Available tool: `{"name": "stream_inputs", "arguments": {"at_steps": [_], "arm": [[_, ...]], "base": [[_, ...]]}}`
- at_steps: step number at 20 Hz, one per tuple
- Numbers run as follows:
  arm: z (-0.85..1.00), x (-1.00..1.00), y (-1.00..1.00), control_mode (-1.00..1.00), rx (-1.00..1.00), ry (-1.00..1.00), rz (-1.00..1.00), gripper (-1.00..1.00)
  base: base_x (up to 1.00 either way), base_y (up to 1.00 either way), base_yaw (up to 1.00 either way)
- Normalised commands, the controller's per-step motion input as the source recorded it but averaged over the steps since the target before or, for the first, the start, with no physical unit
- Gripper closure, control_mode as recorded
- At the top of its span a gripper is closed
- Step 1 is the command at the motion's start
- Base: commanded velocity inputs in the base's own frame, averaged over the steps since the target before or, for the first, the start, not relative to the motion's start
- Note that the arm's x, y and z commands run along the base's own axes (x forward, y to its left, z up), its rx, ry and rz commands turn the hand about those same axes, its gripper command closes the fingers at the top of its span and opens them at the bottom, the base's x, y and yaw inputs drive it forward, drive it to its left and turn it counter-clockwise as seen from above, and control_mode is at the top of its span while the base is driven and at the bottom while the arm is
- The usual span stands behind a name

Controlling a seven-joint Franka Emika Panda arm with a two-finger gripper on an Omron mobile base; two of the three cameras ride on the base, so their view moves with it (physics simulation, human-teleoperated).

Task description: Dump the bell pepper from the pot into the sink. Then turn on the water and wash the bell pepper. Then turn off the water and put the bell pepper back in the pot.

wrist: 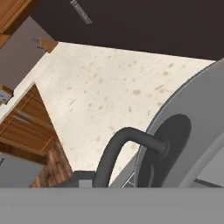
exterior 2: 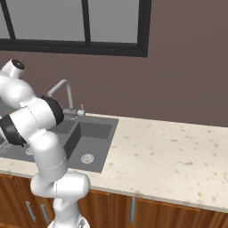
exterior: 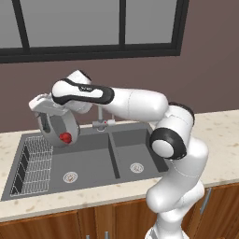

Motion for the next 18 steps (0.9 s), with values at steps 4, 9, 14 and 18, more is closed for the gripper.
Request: {"name": "stream_inputs", "arguments": {"at_steps": [4, 9, 14, 18], "arm": [[0.00, 0.62, 0.00, -1.00, 0.08, -0.05, 0.00, 1.00], [0.01, 0.50, 0.00, -1.00, 0.07, -0.04, 0.00, 1.00], [0.01, 0.32, 0.00, -1.00, 0.06, -0.03, 0.00, 1.00], [0.09, 0.04, -0.03, -1.00, 0.06, -0.05, 0.00, 1.00]], "base": [[0.00, 0.00, 0.00], [0.00, 0.00, 0.00], [0.00, 0.00, 0.00], [0.00, 0.00, 0.00]]}}
